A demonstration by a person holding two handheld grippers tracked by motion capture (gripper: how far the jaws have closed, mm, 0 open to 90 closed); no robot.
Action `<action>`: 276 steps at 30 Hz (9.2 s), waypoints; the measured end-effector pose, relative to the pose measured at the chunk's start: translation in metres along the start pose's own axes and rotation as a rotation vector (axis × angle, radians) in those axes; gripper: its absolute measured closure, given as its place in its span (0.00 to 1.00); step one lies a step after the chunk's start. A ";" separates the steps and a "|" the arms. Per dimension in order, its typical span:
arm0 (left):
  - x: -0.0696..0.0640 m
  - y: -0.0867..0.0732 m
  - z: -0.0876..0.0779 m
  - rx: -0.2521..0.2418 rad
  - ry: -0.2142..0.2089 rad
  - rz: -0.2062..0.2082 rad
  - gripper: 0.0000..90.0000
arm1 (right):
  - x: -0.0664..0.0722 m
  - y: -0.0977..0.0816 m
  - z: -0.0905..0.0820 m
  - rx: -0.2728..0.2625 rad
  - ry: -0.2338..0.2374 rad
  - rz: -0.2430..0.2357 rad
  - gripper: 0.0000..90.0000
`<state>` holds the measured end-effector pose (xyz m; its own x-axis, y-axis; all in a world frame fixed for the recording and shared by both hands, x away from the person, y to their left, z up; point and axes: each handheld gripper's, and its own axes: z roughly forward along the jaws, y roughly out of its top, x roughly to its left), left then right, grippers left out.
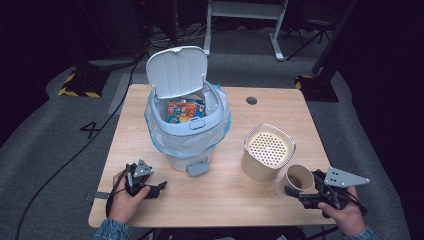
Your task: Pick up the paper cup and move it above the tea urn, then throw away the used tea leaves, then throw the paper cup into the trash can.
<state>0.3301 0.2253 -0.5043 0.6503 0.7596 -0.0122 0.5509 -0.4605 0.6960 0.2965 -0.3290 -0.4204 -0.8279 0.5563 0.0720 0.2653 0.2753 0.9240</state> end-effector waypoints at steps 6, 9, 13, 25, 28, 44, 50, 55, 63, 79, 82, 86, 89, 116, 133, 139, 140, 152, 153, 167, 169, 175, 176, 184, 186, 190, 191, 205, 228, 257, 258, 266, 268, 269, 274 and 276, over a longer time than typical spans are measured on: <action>0.000 0.000 0.001 -0.003 -0.010 -0.006 0.21 | -0.010 0.016 -0.006 -0.007 -0.011 -0.006 0.31; 0.000 0.000 0.001 -0.002 -0.010 -0.006 0.21 | -0.015 0.026 -0.008 -0.008 -0.018 -0.019 0.32; 0.000 0.000 0.001 -0.002 -0.010 -0.004 0.21 | -0.020 0.039 -0.011 -0.008 -0.036 -0.027 0.32; 0.000 0.000 0.001 0.001 -0.010 -0.003 0.21 | -0.039 0.072 -0.013 -0.021 -0.066 -0.037 0.32; 0.000 0.000 0.001 0.001 -0.009 -0.003 0.21 | -0.044 0.079 -0.011 -0.024 -0.071 -0.044 0.32; 0.000 0.000 0.001 0.001 -0.009 -0.002 0.21 | -0.072 0.105 0.011 0.015 -0.097 -0.087 0.33; 0.000 0.000 0.001 0.001 -0.009 -0.002 0.21 | -0.078 0.113 0.025 0.034 -0.095 -0.108 0.33; 0.000 0.000 0.001 0.001 -0.009 -0.002 0.21 | -0.082 0.119 0.036 0.055 -0.104 -0.131 0.33; 0.000 0.000 0.001 0.001 -0.009 -0.002 0.21 | -0.084 0.121 0.047 0.088 -0.129 -0.187 0.33; 0.000 0.000 0.001 0.001 -0.008 -0.001 0.21 | -0.077 0.118 0.050 0.227 -0.293 -0.594 0.34; 0.000 0.000 0.001 0.001 -0.008 -0.001 0.21 | -0.073 0.117 0.051 0.252 -0.322 -0.688 0.35; 0.000 0.000 0.001 0.000 -0.008 -0.001 0.21 | -0.070 0.114 0.054 0.309 -0.358 -0.817 0.35; 0.000 0.000 0.001 0.000 -0.008 -0.001 0.21 | -0.068 0.113 0.057 0.354 -0.388 -0.920 0.35; 0.000 0.000 0.001 0.000 -0.008 -0.001 0.21 | -0.020 0.082 0.087 0.636 -0.772 -2.054 0.35; 0.000 0.000 0.001 0.000 -0.007 0.000 0.21 | -0.011 0.079 0.087 0.658 -0.858 -2.241 0.35; 0.000 0.000 0.001 0.000 -0.007 0.000 0.21 | -0.011 0.081 0.086 0.645 -0.862 -2.229 0.35; 0.000 0.000 0.001 0.000 -0.007 0.000 0.21 | -0.010 0.081 0.086 0.643 -0.866 -2.226 0.35; 0.000 0.000 0.001 -0.001 -0.007 0.000 0.21 | -0.008 0.080 0.086 0.652 -0.860 -2.251 0.35; 0.000 0.000 0.001 0.000 -0.007 0.000 0.21 | -0.008 0.080 0.086 0.653 -0.854 -2.251 0.35; 0.000 0.000 0.001 -0.001 -0.007 -0.001 0.21 | -0.017 0.099 0.075 0.465 -0.717 -1.784 0.34; 0.000 0.000 0.001 -0.001 -0.007 0.000 0.21 | -0.020 0.105 0.071 0.416 -0.683 -1.640 0.34; 0.000 0.000 0.001 -0.001 -0.008 0.000 0.21 | -0.037 0.118 0.061 0.256 -0.522 -1.204 0.33; 0.000 0.000 0.001 0.000 -0.007 0.000 0.21 | -0.040 0.118 0.060 0.234 -0.499 -1.127 0.33; 0.000 0.000 0.001 0.000 -0.007 0.000 0.21 | -0.067 0.116 0.053 0.123 -0.278 -0.560 0.33; 0.000 0.000 0.001 0.000 -0.007 0.000 0.21 | -0.072 0.115 0.052 0.117 -0.241 -0.466 0.33; 0.000 0.000 0.001 0.000 -0.007 0.000 0.21 | -0.081 0.111 0.051 0.095 -0.133 -0.275 0.33; 0.000 0.000 0.001 0.000 -0.007 0.000 0.21 | -0.083 0.111 0.051 0.092 -0.108 -0.238 0.33; 0.000 0.000 0.001 -0.001 -0.008 0.000 0.21 | -0.091 0.109 0.050 0.116 0.068 -0.020 0.33; 0.000 0.000 0.001 0.000 -0.009 0.000 0.21 | -0.090 0.167 0.058 0.102 0.097 -0.088 0.32; 0.001 0.001 0.001 0.002 -0.014 0.013 0.21 | -0.056 0.251 0.126 0.010 0.144 -0.159 0.32; 0.001 0.001 0.001 0.002 -0.014 0.013 0.21 | -0.053 0.253 0.129 0.005 0.148 -0.161 0.32; 0.001 0.001 0.001 0.001 -0.014 0.013 0.21 | -0.035 0.266 0.162 -0.011 0.172 -0.170 0.31; 0.001 0.001 0.001 0.001 -0.016 0.008 0.21 | -0.033 0.267 0.168 -0.016 0.171 -0.171 0.31; 0.001 0.001 0.001 0.001 -0.016 0.007 0.21 | -0.030 0.268 0.173 -0.022 0.170 -0.173 0.31; 0.000 0.001 0.002 -0.004 -0.018 0.002 0.21 | -0.021 0.270 0.188 -0.067 0.156 -0.152 0.31; 0.001 0.001 0.001 -0.001 -0.019 0.003 0.21 | -0.018 0.269 0.195 -0.092 0.161 -0.135 0.31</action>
<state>0.3317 0.2247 -0.5047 0.6620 0.7492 -0.0233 0.5482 -0.4627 0.6967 0.4789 -0.1123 -0.2457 -0.9231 0.3845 -0.0026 0.1066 0.2623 0.9591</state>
